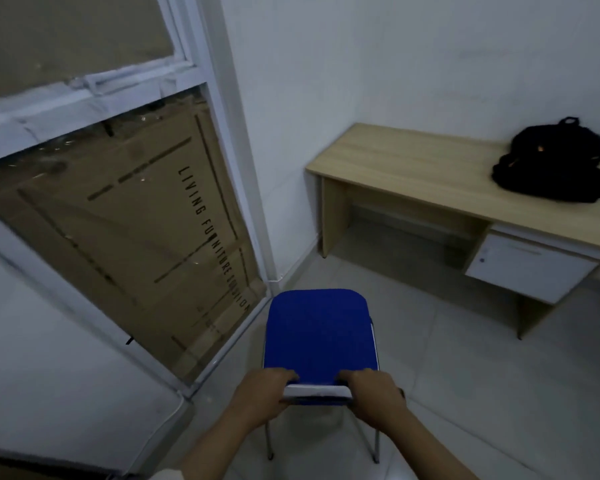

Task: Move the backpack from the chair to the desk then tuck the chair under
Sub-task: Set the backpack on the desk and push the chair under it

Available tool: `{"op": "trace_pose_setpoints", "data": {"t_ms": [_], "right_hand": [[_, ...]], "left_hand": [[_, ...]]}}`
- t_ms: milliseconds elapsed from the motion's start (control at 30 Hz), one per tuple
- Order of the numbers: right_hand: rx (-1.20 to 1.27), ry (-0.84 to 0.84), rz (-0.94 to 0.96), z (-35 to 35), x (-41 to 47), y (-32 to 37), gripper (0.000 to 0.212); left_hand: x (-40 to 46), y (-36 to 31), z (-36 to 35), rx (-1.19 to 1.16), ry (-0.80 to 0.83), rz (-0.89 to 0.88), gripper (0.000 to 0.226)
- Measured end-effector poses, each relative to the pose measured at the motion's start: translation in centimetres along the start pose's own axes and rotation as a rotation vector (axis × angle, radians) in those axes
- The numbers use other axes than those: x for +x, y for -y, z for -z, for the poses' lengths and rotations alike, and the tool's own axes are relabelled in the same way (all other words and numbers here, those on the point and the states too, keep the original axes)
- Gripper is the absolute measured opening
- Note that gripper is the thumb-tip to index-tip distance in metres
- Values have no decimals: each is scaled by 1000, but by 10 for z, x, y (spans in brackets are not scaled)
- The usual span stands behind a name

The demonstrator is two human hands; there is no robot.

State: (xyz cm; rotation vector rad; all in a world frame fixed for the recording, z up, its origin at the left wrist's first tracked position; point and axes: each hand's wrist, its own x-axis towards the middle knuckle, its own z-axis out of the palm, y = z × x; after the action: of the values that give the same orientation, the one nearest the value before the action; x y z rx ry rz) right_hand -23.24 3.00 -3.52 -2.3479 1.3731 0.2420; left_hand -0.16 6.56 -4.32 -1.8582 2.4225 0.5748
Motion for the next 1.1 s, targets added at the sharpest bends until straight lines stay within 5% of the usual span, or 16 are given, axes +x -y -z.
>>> {"op": "trace_pose_setpoints", "data": {"t_ms": [267, 1100], "right_hand": [[-52, -39, -9, 1, 8, 5, 24], [-47, -75, -176, -6, 12, 6, 21]], "left_hand": [[6, 9, 7, -8, -15, -105, 37], [43, 24, 22, 70, 70, -312, 39]]}}
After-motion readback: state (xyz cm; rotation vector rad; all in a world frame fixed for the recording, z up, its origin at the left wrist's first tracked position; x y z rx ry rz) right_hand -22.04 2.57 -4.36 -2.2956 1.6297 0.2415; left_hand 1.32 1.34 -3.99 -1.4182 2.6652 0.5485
